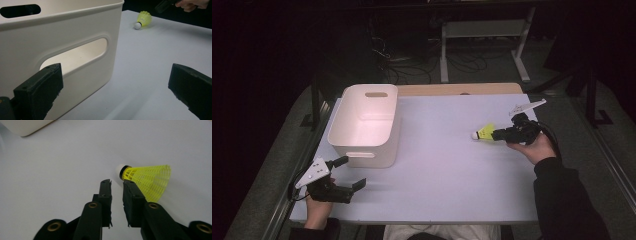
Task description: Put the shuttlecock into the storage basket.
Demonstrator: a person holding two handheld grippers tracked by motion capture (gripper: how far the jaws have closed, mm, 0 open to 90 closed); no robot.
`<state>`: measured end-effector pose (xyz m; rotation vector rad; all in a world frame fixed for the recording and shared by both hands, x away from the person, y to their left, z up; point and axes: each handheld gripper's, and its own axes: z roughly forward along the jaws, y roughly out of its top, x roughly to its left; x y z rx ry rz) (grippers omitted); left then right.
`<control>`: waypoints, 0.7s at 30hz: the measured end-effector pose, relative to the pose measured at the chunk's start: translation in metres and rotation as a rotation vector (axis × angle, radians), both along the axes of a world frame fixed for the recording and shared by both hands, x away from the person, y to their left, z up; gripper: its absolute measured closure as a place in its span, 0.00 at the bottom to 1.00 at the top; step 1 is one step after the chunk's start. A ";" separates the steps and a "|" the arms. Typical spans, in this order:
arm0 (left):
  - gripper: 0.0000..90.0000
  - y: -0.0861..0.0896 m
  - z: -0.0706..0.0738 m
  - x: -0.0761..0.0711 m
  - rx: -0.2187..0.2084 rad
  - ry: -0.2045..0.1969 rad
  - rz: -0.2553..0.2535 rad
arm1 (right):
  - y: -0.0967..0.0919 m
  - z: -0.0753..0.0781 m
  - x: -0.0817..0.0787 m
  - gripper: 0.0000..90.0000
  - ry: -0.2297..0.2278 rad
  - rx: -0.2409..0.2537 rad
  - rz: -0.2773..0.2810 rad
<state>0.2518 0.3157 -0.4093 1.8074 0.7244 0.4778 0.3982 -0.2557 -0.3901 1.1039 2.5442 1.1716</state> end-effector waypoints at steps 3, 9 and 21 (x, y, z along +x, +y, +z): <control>0.00 0.000 0.000 0.000 -0.002 -0.001 0.000 | 0.002 -0.004 0.003 0.91 0.006 -0.018 -0.008; 0.00 0.000 0.000 0.000 -0.002 -0.001 -0.001 | 0.004 -0.010 0.007 0.98 0.003 -0.041 -0.034; 0.00 0.000 0.000 0.000 -0.003 -0.001 -0.002 | 0.004 -0.023 0.010 0.98 0.039 -0.054 -0.040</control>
